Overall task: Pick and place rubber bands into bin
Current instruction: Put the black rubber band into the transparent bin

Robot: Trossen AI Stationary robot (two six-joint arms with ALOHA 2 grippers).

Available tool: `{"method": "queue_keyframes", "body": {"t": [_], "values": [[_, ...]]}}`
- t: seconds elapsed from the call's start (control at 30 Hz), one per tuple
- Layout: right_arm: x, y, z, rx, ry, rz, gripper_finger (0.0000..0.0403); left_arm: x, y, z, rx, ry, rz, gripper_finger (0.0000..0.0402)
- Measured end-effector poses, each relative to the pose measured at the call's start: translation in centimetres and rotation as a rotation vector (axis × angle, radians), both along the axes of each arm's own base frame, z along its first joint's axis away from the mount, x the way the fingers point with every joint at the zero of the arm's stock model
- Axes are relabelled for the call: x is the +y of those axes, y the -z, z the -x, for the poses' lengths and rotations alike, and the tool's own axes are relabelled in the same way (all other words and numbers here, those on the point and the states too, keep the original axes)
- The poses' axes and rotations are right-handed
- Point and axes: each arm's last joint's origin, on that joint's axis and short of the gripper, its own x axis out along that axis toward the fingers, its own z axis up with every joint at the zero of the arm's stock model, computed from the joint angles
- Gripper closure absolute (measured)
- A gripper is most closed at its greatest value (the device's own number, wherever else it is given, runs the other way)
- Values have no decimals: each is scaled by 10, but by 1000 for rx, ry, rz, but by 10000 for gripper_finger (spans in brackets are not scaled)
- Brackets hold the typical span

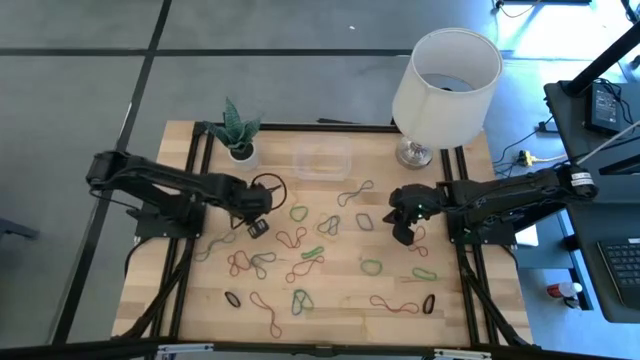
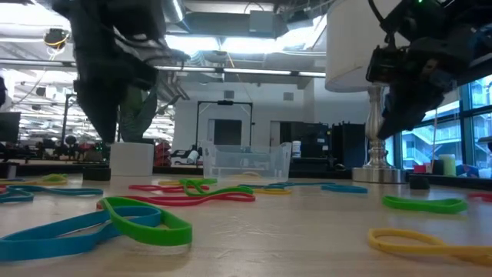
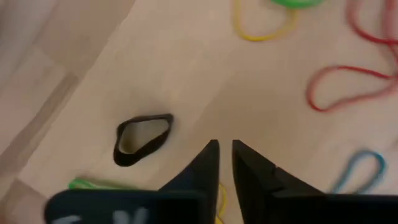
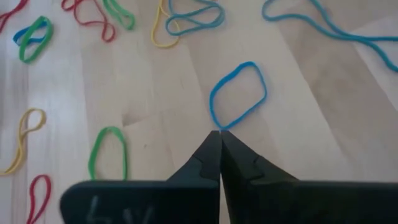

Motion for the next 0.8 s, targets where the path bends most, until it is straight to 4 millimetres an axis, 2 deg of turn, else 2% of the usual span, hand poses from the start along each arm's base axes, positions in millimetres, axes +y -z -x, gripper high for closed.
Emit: {"method": "queue_keyframes", "body": {"t": [0.27,0.47,0.63,0.8], "values": [[1,0,0,4,-36,-13,396,34,19,-4,78,-344,1,242],[1,0,0,4,-39,-12,396,48,35,-6,146,-471,16,174],[1,0,0,5,-39,-12,396,49,53,-3,217,-595,43,150],[1,0,1,5,-42,-10,396,47,63,-6,257,-693,101,159]]}}
